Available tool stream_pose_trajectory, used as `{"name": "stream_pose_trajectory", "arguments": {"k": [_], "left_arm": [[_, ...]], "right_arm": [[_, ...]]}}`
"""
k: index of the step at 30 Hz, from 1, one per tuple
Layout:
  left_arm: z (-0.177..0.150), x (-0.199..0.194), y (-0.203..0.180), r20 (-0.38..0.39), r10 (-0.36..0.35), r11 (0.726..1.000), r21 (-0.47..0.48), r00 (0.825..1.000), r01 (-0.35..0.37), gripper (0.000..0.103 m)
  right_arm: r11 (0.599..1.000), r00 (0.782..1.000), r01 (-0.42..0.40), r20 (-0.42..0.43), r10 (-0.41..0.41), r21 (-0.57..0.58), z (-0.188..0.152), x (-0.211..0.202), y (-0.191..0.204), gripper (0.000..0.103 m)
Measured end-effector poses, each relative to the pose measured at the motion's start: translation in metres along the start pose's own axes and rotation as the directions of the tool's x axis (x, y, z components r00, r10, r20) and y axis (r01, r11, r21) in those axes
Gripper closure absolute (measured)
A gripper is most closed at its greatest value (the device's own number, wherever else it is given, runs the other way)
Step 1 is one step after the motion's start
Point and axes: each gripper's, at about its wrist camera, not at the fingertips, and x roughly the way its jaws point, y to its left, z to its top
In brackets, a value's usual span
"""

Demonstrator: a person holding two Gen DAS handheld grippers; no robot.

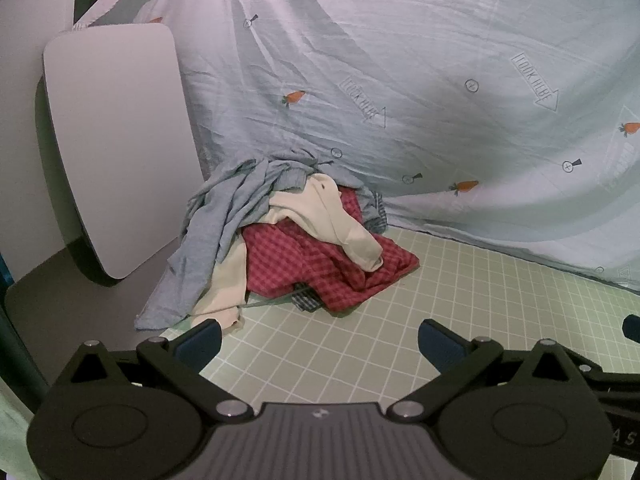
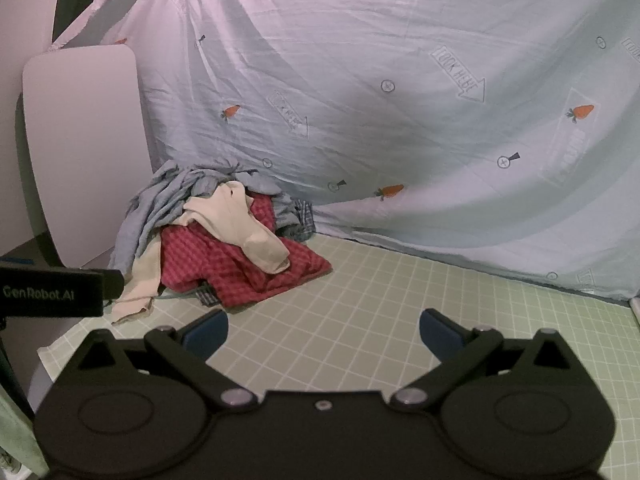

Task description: Fold clothes

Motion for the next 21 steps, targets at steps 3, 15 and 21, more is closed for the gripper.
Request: {"name": "stream_pose_trajectory", "arguments": {"k": [3, 15, 21], "left_arm": [[0.0, 0.002, 0.0, -0.005, -0.001, 1.0, -0.001, 1.0, 0.001, 0.0], [0.015, 0.034, 0.001, -0.041, -0.021, 0.999, -0.036, 0.999, 0.019, 0.0], [0.04, 0.069, 0.012, -0.049, -0.037, 0.996, -0.08, 0.998, 0.033, 0.0]], "right_arm": [[1.0, 1.0, 0.0, -0.007, 0.0, 0.001, 0.0, 0.002, -0.001, 0.0], [1.0, 1.0, 0.013, -0.028, -0.013, -0.007, 0.012, 0.031, -0.002, 0.0], [1.0, 1.0, 0.01, -0.02, -0.011, -0.025, 0.037, 0.07, -0.004, 0.0]]}}
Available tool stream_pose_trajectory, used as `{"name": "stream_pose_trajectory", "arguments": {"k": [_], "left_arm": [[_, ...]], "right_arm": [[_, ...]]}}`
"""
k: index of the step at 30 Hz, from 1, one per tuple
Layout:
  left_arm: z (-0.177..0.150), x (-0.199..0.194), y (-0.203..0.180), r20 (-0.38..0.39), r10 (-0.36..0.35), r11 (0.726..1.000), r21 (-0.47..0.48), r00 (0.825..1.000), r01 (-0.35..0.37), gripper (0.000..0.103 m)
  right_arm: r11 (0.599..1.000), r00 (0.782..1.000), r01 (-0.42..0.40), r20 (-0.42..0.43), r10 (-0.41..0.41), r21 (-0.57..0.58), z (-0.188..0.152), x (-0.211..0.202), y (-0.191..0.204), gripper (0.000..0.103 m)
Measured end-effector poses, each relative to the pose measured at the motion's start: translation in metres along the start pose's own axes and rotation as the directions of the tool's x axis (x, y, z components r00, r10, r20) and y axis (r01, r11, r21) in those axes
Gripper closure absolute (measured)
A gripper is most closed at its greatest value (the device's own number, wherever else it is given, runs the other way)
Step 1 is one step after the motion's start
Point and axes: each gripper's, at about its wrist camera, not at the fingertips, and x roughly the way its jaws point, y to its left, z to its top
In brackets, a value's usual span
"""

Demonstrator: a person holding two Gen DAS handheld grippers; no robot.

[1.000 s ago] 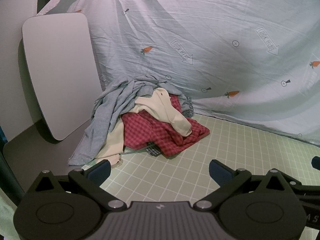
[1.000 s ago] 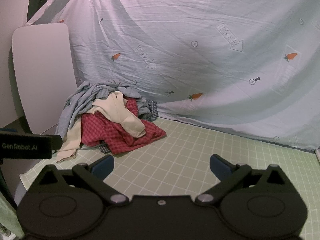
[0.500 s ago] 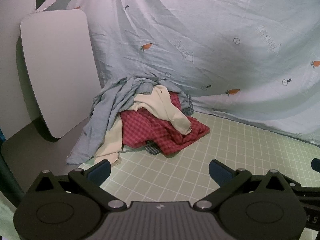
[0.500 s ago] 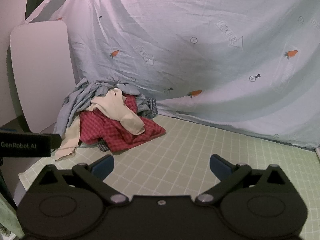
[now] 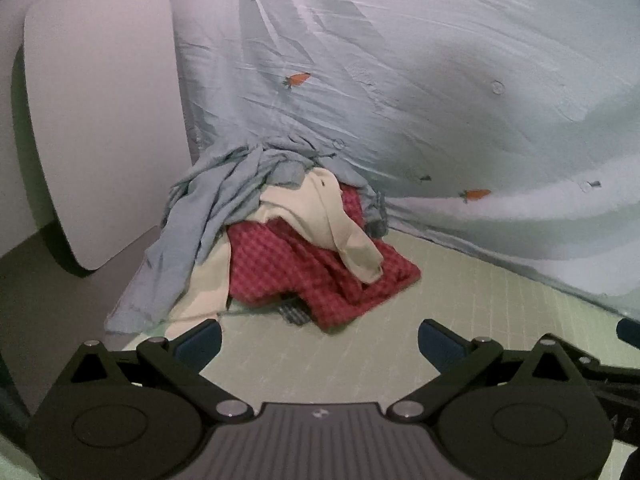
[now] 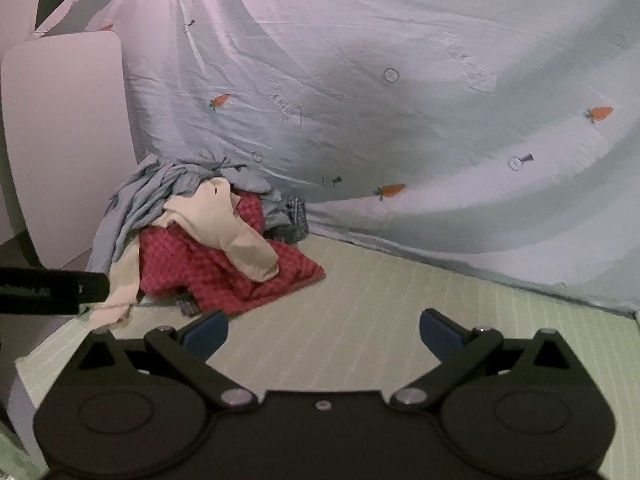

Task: Fold clothes
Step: 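Grasp the grey sweatpants with both grippers and lift them from the pile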

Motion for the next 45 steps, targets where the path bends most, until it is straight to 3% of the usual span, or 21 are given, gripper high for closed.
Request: {"name": "stream_pose_trajectory", "arguments": {"k": [11, 14, 18, 20, 22, 24, 28, 29, 30, 31, 32, 33, 35, 39, 45], "left_arm": [[0.1, 0.117, 0.05, 0.016, 0.102, 0.991, -0.088, 0.995, -0.1, 0.001], [0.131, 0.16, 0.079, 0.023, 0.156, 0.983, -0.099, 0.988, -0.153, 0.005], [0.161, 0.212, 0.11, 0.017, 0.2, 0.975, -0.101, 0.98, -0.198, 0.021], [0.172, 0.236, 0.122, 0.014, 0.218, 0.972, -0.095, 0.976, -0.216, 0.026], [0.181, 0.257, 0.132, 0.018, 0.233, 0.968, -0.096, 0.972, -0.23, 0.037], [0.186, 0.273, 0.138, 0.014, 0.226, 0.97, -0.094, 0.974, -0.224, 0.039], [0.193, 0.297, 0.14, 0.02, 0.156, 0.983, -0.101, 0.988, -0.153, 0.04], [0.193, 0.3, 0.14, 0.026, 0.139, 0.985, -0.109, 0.99, -0.135, 0.043], [0.194, 0.303, 0.14, 0.033, 0.123, 0.986, -0.117, 0.992, -0.119, 0.058], [0.194, 0.306, 0.139, 0.035, 0.12, 0.985, -0.127, 0.992, -0.115, 0.08], [0.194, 0.307, 0.137, 0.027, 0.129, 0.983, -0.133, 0.991, -0.124, 0.089], [0.195, 0.306, 0.135, 0.027, 0.144, 0.981, -0.137, 0.989, -0.139, 0.092], [0.198, 0.297, 0.13, 0.049, 0.169, 0.978, -0.134, 0.984, -0.161, 0.095], [0.207, 0.252, 0.112, 0.139, 0.218, 0.972, -0.118, 0.966, -0.203, 0.097], [0.217, 0.14, 0.07, 0.284, 0.193, 0.98, -0.102, 0.939, -0.171, 0.098]], "right_arm": [[0.995, 0.994, -0.083, 0.066, 0.087, -0.059, 0.095, 0.125, 0.016, 0.002], [0.989, 0.989, -0.123, 0.068, 0.128, -0.086, 0.124, 0.175, 0.028, 0.008], [0.973, 0.98, -0.189, 0.039, 0.196, -0.135, 0.152, 0.25, 0.061, 0.025], [0.962, 0.971, -0.232, 0.015, 0.237, -0.146, 0.162, 0.287, 0.081, 0.034], [0.951, 0.96, -0.28, -0.011, 0.281, -0.13, 0.169, 0.318, 0.1, 0.043], [0.937, 0.942, -0.335, -0.033, 0.333, -0.097, 0.177, 0.344, 0.118, 0.049], [0.907, 0.907, -0.42, -0.056, 0.418, -0.032, 0.185, 0.381, 0.146, 0.048], [0.901, 0.9, -0.433, -0.068, 0.431, -0.012, 0.186, 0.389, 0.153, 0.048], [0.899, 0.897, -0.438, -0.074, 0.436, -0.007, 0.185, 0.396, 0.157, 0.05], [0.897, 0.895, -0.441, -0.079, 0.44, -0.004, 0.184, 0.401, 0.16, 0.063], [0.896, 0.893, -0.444, -0.084, 0.443, -0.002, 0.182, 0.407, 0.163, 0.071], [0.894, 0.891, -0.449, -0.075, 0.447, -0.005, 0.181, 0.408, 0.163, 0.085], [0.899, 0.9, -0.436, -0.022, 0.436, -0.035, 0.182, 0.394, 0.157, 0.093], [0.914, 0.908, -0.395, 0.112, 0.403, -0.091, 0.188, 0.347, 0.133, 0.096], [0.94, 0.891, -0.323, 0.301, 0.34, -0.105, 0.211, 0.241, 0.077, 0.096]]}}
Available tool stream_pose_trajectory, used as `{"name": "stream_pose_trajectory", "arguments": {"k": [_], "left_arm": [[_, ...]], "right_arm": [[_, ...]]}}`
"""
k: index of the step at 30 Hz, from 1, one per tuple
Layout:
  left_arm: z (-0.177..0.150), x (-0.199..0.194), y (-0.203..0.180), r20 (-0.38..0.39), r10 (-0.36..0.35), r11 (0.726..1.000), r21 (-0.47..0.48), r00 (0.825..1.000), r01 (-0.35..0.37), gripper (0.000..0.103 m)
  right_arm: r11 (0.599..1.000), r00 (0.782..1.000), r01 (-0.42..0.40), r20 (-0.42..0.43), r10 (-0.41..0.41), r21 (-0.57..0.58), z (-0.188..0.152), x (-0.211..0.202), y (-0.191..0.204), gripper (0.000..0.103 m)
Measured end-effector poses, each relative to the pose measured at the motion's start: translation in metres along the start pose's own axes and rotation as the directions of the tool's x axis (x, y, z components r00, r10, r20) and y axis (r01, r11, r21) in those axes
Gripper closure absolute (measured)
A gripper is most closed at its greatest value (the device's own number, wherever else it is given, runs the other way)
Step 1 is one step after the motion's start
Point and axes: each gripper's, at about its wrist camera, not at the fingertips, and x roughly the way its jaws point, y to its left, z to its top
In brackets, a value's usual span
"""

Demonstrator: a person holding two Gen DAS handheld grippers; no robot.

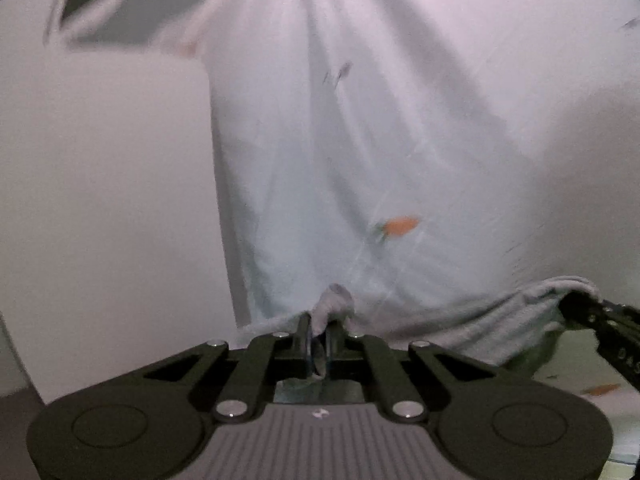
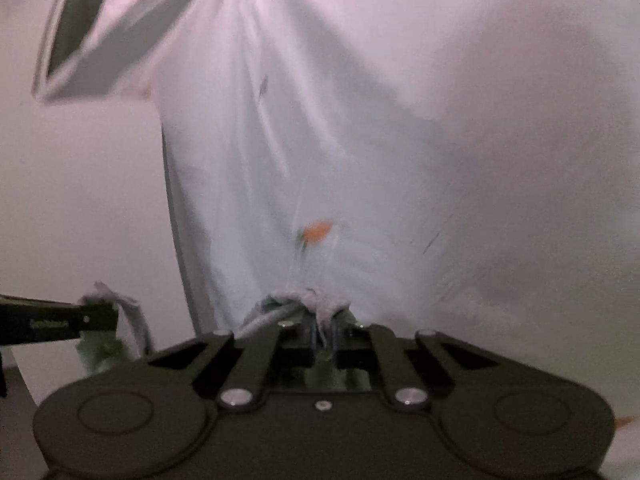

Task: Fold clothes
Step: 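Grasp the grey sweatpants with both grippers and lift them from the pile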

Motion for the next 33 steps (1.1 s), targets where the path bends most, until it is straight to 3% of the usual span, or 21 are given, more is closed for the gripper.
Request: {"name": "stream_pose_trajectory", "arguments": {"k": [4, 7, 13, 16, 21, 30, 33], "left_arm": [[0.016, -0.087, -0.023, 0.09, -0.079, 0.997, -0.003, 0.993, 0.079, 0.098], [0.016, -0.144, -0.048, 0.14, -0.126, 0.992, 0.013, 0.982, 0.126, 0.098], [-0.006, -0.235, -0.103, 0.148, -0.242, 0.97, 0.036, 0.959, 0.239, 0.098], [-0.025, -0.274, -0.13, 0.126, -0.301, 0.953, 0.045, 0.945, 0.298, 0.098], [-0.053, -0.318, -0.179, 0.069, -0.406, 0.914, 0.048, 0.911, 0.404, 0.098], [-0.087, -0.382, -0.266, 0.014, -0.571, 0.819, 0.072, 0.821, 0.569, 0.097], [-0.094, -0.387, -0.282, -0.007, -0.592, 0.803, 0.081, 0.806, 0.591, 0.097]], "right_arm": [[0.996, 0.992, 0.074, 0.107, -0.069, -0.044, 0.025, -0.095, -0.013, 0.096], [0.986, 0.973, 0.152, 0.184, -0.138, -0.062, 0.035, -0.172, -0.035, 0.096], [0.958, 0.937, 0.282, 0.226, -0.264, -0.048, 0.031, -0.312, -0.09, 0.096], [0.931, 0.912, 0.362, 0.224, -0.343, -0.049, 0.023, -0.356, -0.117, 0.096], [0.88, 0.858, 0.474, 0.222, -0.463, 0.001, 0.014, -0.44, -0.172, 0.096], [0.768, 0.728, 0.635, 0.27, -0.63, 0.081, 0.024, -0.553, -0.252, 0.096], [0.754, 0.709, 0.649, 0.277, -0.649, 0.103, 0.028, -0.562, -0.265, 0.096]]}}
